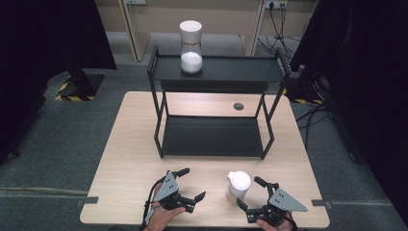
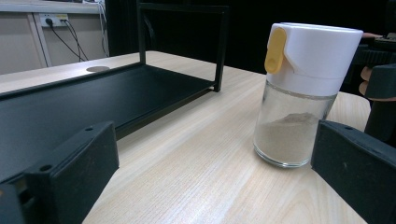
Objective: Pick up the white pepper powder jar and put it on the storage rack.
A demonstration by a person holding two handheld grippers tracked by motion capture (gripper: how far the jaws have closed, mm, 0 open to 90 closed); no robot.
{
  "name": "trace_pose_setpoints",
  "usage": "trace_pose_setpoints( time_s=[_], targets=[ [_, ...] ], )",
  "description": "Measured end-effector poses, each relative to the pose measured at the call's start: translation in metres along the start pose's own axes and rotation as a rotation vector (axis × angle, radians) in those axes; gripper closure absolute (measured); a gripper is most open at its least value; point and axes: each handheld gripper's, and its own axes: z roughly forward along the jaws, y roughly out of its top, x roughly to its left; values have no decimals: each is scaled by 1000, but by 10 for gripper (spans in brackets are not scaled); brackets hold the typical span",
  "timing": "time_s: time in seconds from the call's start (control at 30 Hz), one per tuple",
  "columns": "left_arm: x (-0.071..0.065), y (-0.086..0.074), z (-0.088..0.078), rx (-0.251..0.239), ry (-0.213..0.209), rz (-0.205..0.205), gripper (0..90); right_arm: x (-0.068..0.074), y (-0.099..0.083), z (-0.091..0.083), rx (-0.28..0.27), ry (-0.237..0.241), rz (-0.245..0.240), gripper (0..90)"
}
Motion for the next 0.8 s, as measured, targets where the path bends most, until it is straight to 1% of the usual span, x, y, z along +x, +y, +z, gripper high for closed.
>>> trace_pose_setpoints(
  time_s=[0.27,0.43,0.67,0.8],
  targets=[
    [0,0,0,2,-4,-1,1,0,1,9,17,14,2,5],
    [0,0,1,3,-6,-2,1,1,2,14,25,23,-6,15],
    [0,0,1,3,-7,-1,1,1,3,19,37,25,-17,76],
    [0,0,1,3,-9,0,1,1,5,21,50,22,-16,116]
  ],
)
